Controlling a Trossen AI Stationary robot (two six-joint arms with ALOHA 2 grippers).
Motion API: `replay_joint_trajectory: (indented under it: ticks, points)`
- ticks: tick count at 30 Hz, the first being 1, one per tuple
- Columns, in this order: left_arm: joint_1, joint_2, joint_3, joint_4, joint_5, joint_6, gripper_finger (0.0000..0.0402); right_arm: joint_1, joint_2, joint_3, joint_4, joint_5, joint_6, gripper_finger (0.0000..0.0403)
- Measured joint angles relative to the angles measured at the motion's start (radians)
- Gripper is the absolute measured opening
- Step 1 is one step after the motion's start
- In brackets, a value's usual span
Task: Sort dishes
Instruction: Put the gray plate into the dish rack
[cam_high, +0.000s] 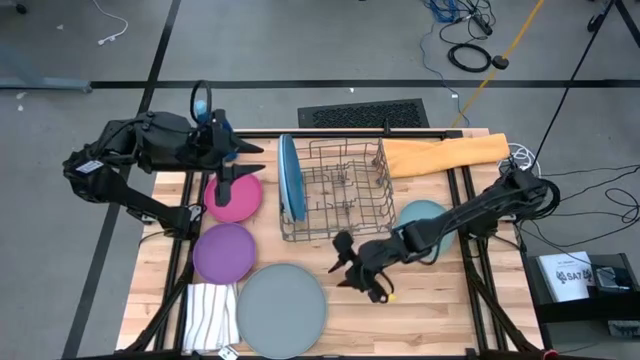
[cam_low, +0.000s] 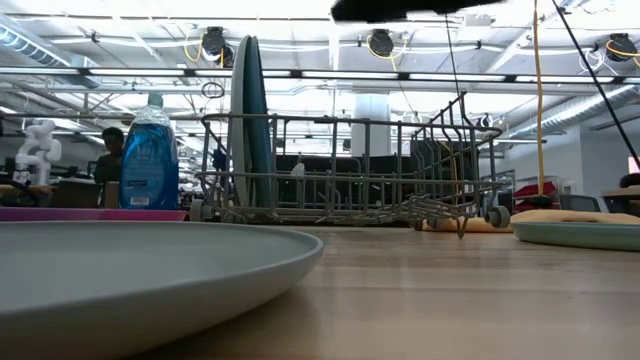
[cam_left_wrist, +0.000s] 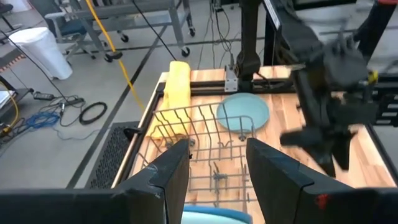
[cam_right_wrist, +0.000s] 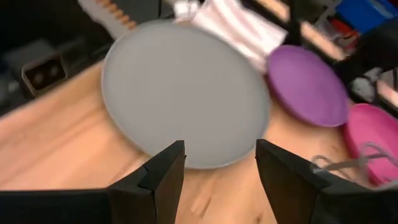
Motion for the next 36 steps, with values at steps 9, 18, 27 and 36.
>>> replay_joint_trajectory:
  ticks: [9, 18, 27, 36]
  points:
    - [-0.015, 0.0, 0.0, 0.037, 0.001, -0.12, 0.0162, 0.067, 0.196, 0.096, -0.025, 0.003, -0.148, 0.0192]
    - [-0.062, 0.0, 0.0, 0.078, -0.002, -0.174, 0.0162, 0.1, 0.426, 0.328, -0.272, 0.007, -0.32, 0.0192]
    - [-0.065, 0.0, 0.0, 0.081, -0.004, -0.141, 0.0162, 0.111, 0.555, 0.471, -0.294, 0.013, -0.492, 0.019]
    - [-0.065, 0.0, 0.0, 0.077, -0.003, -0.122, 0.0162, 0.111, 0.626, 0.515, -0.29, 0.005, -0.549, 0.016]
